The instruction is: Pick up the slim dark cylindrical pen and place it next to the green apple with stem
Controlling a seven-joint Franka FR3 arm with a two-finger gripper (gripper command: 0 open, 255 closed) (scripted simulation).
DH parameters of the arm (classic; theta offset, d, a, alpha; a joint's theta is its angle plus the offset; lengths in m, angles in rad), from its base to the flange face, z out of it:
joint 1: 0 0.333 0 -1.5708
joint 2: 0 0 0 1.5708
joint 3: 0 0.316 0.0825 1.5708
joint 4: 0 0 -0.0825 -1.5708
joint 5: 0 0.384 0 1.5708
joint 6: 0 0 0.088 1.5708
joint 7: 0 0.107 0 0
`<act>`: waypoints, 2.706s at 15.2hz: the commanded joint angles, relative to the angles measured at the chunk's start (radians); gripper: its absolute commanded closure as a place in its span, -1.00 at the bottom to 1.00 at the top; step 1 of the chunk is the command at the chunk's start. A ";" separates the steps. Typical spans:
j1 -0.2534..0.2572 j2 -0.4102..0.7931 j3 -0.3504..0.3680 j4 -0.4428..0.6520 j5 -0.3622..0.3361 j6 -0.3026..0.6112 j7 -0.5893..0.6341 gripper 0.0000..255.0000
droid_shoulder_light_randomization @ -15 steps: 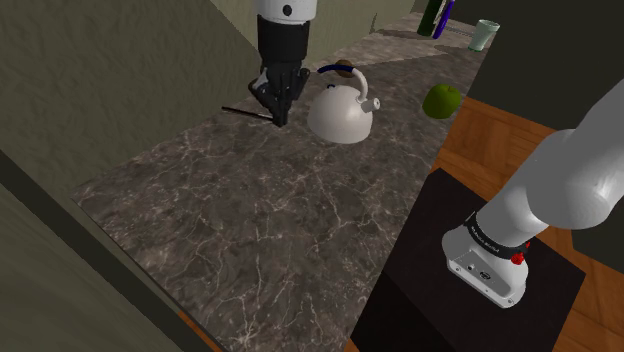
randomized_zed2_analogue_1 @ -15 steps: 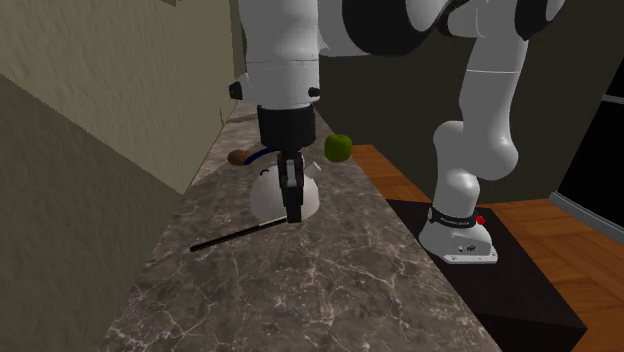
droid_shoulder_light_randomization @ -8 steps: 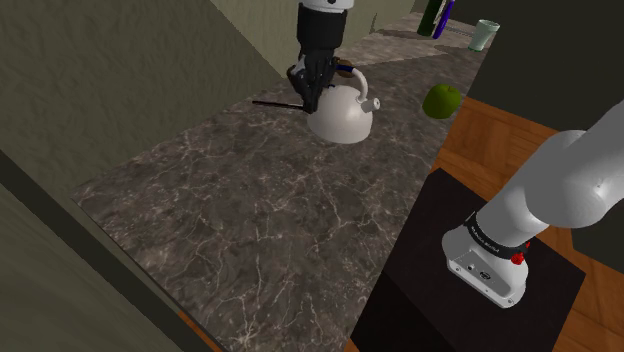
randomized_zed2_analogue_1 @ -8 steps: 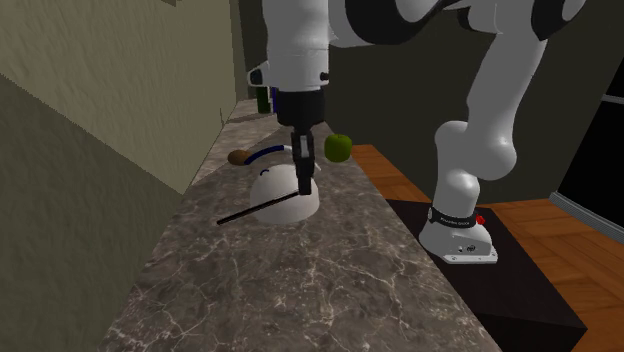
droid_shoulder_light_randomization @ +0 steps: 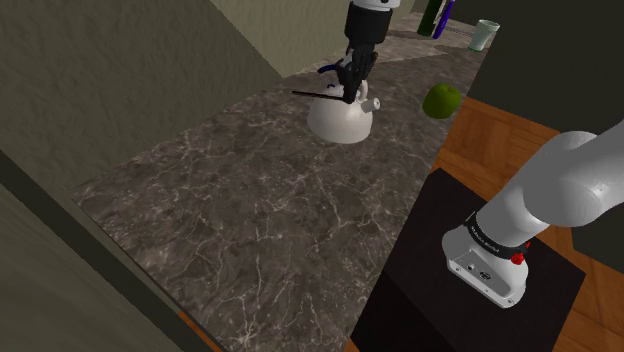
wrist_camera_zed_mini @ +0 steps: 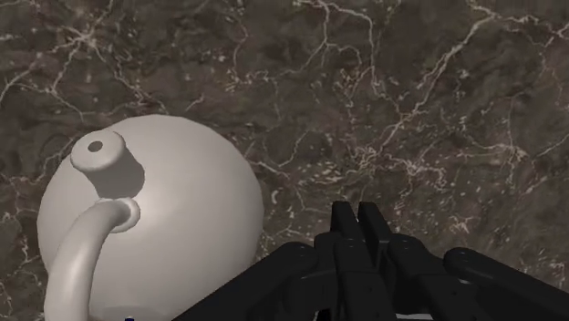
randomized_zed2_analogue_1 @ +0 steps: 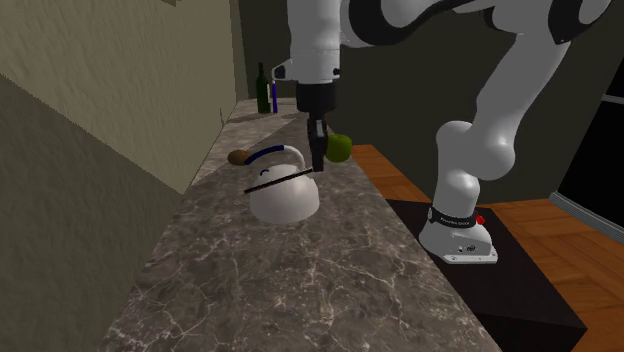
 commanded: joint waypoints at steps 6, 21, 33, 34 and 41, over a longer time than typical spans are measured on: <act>-0.054 -0.127 -0.133 -0.118 -0.031 -0.026 -0.178 1.00; -0.205 -0.205 -0.426 -0.180 -0.196 -0.060 -0.541 1.00; -0.257 -0.157 -0.534 -0.229 -0.255 0.038 -0.665 1.00; -0.257 -0.155 -0.535 -0.241 -0.256 0.053 -0.665 1.00; -0.258 -0.127 -0.545 -0.315 -0.259 0.154 -0.668 1.00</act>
